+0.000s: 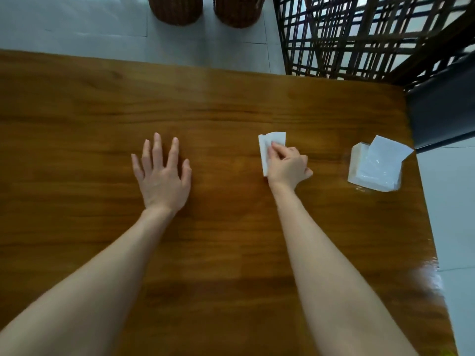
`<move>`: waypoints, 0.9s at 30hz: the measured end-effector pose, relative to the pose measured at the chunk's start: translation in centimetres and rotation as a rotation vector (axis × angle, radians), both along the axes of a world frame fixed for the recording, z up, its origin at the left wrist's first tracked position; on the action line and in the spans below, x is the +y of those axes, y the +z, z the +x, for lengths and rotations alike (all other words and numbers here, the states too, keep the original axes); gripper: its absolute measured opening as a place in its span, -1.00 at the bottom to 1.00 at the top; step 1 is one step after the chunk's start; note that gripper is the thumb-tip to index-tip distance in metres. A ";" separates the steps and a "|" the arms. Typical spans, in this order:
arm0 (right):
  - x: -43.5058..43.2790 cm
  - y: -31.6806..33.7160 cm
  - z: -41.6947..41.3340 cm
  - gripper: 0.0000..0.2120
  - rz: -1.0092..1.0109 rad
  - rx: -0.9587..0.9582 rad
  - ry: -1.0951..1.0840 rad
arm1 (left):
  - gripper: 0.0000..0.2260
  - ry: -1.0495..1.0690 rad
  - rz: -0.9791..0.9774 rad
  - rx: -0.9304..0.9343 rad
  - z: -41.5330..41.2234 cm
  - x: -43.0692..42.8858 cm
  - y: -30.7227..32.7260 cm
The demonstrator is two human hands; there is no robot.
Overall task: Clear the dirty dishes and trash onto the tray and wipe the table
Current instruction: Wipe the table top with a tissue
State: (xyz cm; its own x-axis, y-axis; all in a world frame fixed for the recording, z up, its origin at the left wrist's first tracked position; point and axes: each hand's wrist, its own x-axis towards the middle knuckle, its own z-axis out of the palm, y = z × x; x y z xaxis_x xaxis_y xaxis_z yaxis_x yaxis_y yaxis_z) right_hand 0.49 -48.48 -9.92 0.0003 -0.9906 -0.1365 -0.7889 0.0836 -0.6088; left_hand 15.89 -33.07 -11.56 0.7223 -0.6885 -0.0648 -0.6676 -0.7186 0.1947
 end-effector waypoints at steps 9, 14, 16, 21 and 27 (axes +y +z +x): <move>2.6 -0.9 8.6 -0.79 -0.028 -0.051 0.231 | -0.46 -0.025 0.054 0.006 2.3 -0.7 -0.8; -2.3 -0.9 6.3 -0.78 -0.075 0.030 0.014 | -0.45 -0.038 0.025 0.030 2.4 -0.7 -0.8; -3.0 -1.1 7.1 -0.78 -0.094 0.024 -0.046 | -0.46 -0.040 0.024 0.026 2.2 -0.6 -0.9; 0.5 -1.4 11.9 -0.78 -0.106 -0.022 0.178 | -0.45 -0.047 0.042 0.012 2.4 -0.7 -1.0; 0.7 -1.0 7.2 -0.79 -0.118 0.070 0.183 | -0.46 -0.049 0.036 0.023 2.3 -0.5 -0.7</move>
